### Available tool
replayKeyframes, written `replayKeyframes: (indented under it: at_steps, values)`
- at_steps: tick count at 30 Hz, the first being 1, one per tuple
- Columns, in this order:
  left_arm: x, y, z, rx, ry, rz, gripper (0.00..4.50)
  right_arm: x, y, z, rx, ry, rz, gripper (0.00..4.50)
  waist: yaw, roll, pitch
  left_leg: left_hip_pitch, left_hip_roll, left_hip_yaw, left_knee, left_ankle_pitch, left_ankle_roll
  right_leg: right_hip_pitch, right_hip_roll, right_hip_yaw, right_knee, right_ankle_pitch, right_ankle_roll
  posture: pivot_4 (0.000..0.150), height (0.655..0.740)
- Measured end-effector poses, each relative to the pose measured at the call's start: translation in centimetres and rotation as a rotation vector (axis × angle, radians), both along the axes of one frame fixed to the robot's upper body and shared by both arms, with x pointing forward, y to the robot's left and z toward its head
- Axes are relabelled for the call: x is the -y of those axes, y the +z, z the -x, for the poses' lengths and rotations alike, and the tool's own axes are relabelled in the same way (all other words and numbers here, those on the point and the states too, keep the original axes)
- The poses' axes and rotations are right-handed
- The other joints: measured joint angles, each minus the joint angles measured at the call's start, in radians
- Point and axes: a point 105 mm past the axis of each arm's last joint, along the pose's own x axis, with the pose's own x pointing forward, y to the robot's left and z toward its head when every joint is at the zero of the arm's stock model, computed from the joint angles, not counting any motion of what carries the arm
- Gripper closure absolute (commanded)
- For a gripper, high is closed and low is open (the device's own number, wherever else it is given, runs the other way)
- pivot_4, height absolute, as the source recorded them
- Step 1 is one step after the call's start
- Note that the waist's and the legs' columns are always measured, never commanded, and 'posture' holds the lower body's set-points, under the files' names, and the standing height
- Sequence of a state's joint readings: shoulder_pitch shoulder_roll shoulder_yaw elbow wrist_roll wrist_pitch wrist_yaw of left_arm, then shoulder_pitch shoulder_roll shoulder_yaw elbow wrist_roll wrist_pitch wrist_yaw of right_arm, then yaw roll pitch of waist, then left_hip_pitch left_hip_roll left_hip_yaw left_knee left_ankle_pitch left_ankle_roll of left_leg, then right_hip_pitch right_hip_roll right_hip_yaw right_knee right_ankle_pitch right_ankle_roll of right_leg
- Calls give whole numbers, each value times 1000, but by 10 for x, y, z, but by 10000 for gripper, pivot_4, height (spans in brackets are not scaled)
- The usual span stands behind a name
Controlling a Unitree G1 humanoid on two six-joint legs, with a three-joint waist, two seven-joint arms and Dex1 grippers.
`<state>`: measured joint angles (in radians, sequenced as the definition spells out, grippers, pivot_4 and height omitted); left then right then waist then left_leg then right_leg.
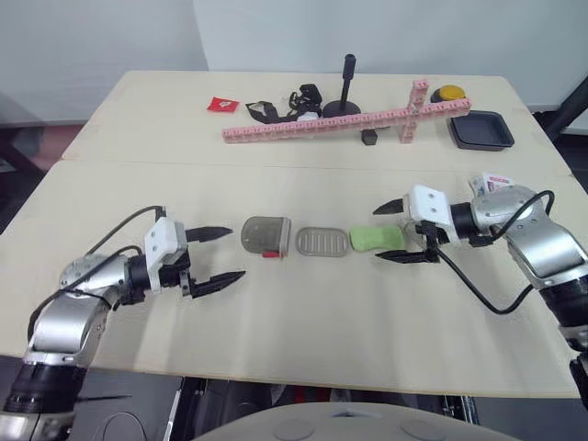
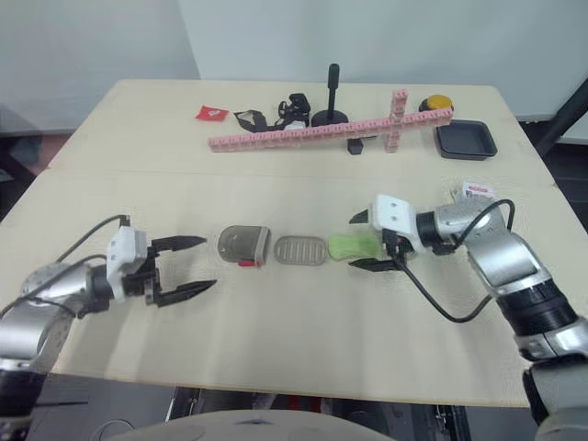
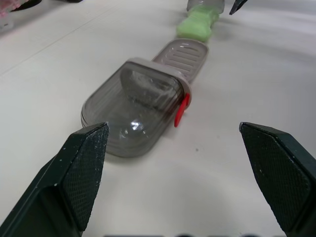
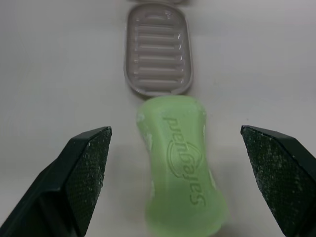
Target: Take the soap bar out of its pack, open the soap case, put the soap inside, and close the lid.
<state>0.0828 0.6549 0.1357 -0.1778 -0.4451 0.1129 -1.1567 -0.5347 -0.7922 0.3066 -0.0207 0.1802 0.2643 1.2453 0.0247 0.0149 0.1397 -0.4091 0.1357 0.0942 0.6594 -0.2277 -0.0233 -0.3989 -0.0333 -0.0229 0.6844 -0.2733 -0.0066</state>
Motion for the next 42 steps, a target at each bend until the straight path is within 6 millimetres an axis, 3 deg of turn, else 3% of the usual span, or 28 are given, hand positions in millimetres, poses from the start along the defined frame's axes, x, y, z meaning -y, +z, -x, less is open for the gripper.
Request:
replayKeyframes:
  at_steps: [4,9,19,35,42]
  values:
    - [3,-1,17,-11,-58,3,93,-8,-7,0,-11,33,50,0,7,0,0,0,0,0,0,0,0,0,0,0,0,0,0,1500,7330]
    - [10,-6,40,-15,-203,-32,93,-4,-18,-2,-28,31,106,0,9,0,0,0,0,0,0,0,0,0,0,0,0,0,0,1500,7330]
    - [20,-2,36,34,-250,-34,93,-1,-19,-13,-31,-4,134,0,3,0,0,0,1,1,0,0,0,0,0,0,1,0,0,1500,7330]
    - [15,-4,26,59,-107,16,93,-6,-21,-11,-59,0,135,0,4,0,0,1,1,1,0,0,0,0,0,0,1,0,0,1500,7330]
    - [15,0,23,73,-72,26,0,-1,-25,-13,-62,-15,165,22032,4,0,0,0,1,1,0,0,0,0,0,0,1,0,0,1500,7330]
